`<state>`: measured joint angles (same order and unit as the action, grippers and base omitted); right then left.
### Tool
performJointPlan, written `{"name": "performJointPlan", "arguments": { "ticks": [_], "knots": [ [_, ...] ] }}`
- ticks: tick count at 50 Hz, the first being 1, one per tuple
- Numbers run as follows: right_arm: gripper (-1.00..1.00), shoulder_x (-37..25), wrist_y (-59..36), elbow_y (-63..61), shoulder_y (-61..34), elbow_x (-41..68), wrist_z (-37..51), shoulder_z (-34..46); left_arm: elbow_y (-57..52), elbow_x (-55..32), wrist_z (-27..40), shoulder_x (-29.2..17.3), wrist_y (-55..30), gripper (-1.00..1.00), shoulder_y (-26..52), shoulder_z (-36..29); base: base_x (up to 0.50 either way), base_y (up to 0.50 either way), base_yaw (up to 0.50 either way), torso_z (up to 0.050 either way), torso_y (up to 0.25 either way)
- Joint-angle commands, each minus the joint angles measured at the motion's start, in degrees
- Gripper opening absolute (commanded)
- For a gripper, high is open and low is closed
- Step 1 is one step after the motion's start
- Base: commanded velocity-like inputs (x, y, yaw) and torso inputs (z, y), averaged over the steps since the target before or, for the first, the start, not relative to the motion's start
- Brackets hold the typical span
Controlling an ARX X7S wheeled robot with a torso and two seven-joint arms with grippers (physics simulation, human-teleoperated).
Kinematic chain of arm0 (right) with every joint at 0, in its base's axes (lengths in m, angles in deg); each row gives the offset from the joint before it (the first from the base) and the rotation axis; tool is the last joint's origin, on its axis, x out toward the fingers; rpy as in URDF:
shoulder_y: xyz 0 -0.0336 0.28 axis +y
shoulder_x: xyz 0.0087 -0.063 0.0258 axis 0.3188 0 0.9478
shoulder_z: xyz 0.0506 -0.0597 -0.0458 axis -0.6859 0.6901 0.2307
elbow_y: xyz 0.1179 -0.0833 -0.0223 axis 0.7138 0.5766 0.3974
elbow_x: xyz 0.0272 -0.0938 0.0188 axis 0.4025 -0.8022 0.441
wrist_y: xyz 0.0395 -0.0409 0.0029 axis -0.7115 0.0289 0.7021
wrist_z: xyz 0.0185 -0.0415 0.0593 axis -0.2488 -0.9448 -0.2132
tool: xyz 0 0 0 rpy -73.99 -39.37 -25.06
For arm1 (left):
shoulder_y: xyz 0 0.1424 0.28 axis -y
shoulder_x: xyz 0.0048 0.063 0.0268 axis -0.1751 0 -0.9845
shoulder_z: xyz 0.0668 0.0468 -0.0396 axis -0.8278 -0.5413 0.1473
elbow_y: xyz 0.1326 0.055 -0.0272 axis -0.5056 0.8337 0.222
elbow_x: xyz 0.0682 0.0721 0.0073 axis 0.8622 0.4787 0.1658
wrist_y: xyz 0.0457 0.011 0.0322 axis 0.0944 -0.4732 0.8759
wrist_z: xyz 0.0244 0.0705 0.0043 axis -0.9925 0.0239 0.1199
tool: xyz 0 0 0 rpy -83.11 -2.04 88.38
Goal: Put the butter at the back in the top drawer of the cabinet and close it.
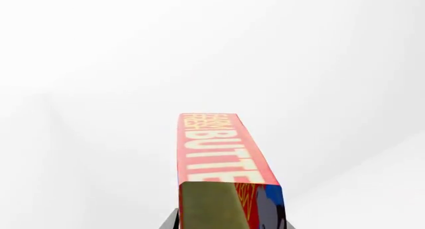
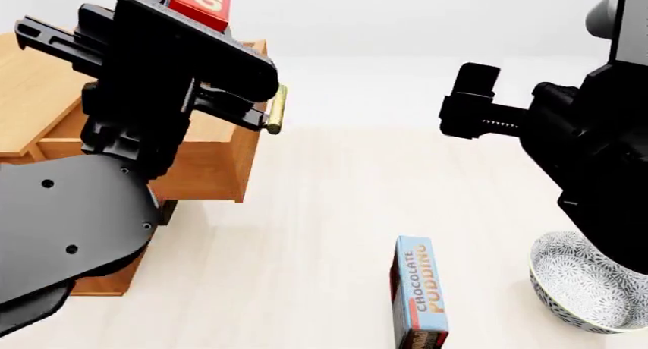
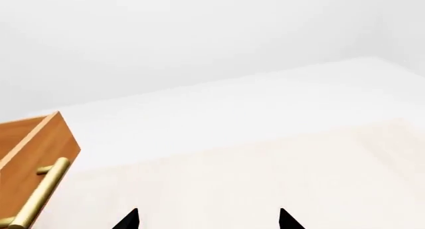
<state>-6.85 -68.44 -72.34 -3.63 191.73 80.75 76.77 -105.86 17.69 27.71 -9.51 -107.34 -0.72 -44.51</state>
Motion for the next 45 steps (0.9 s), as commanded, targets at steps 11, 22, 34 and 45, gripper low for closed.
{"name": "performJointPlan", "arguments": {
  "ticks": [11,22,34,45],
  "knots": [
    [1.00,-1.09,-0.98,-1.49,0.92,-3.52,-0.44,1.01,19.92,2.04,-10.15,3.43,9.43,-1.00,-0.55,5.18,0.00,0.00,0.00,0.001,0.002],
    [1.00,-1.80,-1.17,-0.99,2.08,-4.65,-2.21,1.36,30.42,2.08,-14.30,7.78,13.19,-1.00,-1.21,6.07,0.00,0.00,0.00,0.000,0.002],
    [1.00,-2.38,-0.90,0.09,3.27,-5.99,-4.15,1.44,38.47,2.83,-16.89,11.46,14.49,-1.00,-0.54,5.75,0.00,0.00,0.00,0.001,0.001],
    [1.00,-3.01,-0.29,-0.41,4.34,-6.35,-4.79,1.25,42.44,2.08,-17.72,12.92,9.31,-1.00,2.15,3.85,0.00,0.00,0.00,0.000,0.002]
  ]
}}
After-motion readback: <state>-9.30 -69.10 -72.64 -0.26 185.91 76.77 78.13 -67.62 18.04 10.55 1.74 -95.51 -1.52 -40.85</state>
